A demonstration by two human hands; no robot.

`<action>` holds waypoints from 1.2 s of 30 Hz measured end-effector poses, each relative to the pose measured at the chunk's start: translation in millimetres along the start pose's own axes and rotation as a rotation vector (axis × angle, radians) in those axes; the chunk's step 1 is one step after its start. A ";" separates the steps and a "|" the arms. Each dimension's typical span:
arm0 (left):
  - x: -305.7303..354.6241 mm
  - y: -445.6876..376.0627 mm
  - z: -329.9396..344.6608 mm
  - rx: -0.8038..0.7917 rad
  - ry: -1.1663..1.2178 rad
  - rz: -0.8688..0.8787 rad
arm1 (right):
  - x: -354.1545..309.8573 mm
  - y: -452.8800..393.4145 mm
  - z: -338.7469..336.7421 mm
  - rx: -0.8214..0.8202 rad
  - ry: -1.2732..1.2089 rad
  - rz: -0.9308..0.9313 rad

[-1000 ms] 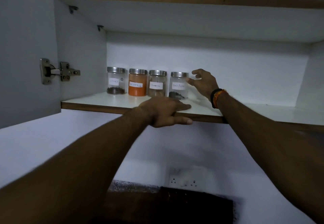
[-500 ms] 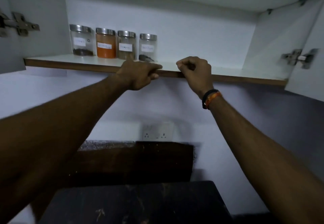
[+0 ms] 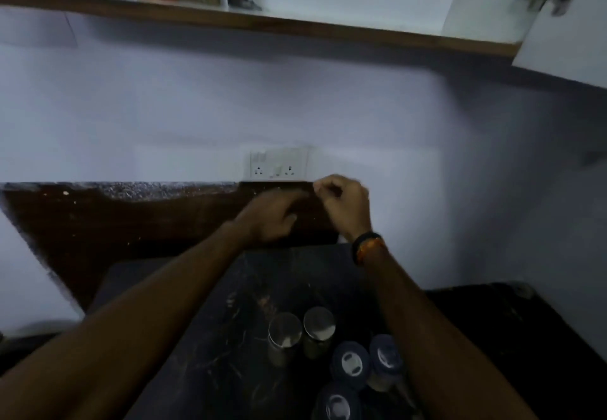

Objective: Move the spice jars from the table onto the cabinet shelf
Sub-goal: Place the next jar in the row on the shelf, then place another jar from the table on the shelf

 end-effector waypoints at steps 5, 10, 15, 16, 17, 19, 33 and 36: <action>-47.0 56.6 126.3 -0.303 0.197 -0.195 | 68.5 90.8 71.8 -0.295 0.093 0.176; -82.4 109.4 204.0 -0.375 0.220 -0.394 | 110.7 165.4 119.3 -0.481 0.215 0.304; -80.5 131.3 230.0 -0.346 0.269 -0.375 | 133.7 218.3 130.5 -0.462 0.291 0.409; -80.1 133.7 233.4 -0.350 0.276 -0.380 | 136.0 226.2 133.1 -0.462 0.278 0.419; -80.8 136.6 237.6 -0.355 0.286 -0.392 | 138.4 234.5 136.4 -0.466 0.249 0.437; -83.4 141.9 245.8 -0.371 0.322 -0.417 | 143.6 246.3 141.3 -0.479 0.215 0.459; -114.3 186.3 272.5 -0.368 0.682 -0.683 | 155.4 252.6 169.2 -0.645 0.562 0.308; -120.8 193.3 271.1 -0.270 0.916 -0.792 | 149.8 250.4 165.2 -0.549 0.528 0.357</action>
Point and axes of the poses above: each hand's wrist, its own y-axis away from the middle knuckle, its own z-axis out of the palm, x = y × z, the point moved 10 cm from there along -y, towards the middle knuckle, and after that the axes turned 7 degrees about -z, right-handed, at the moved point
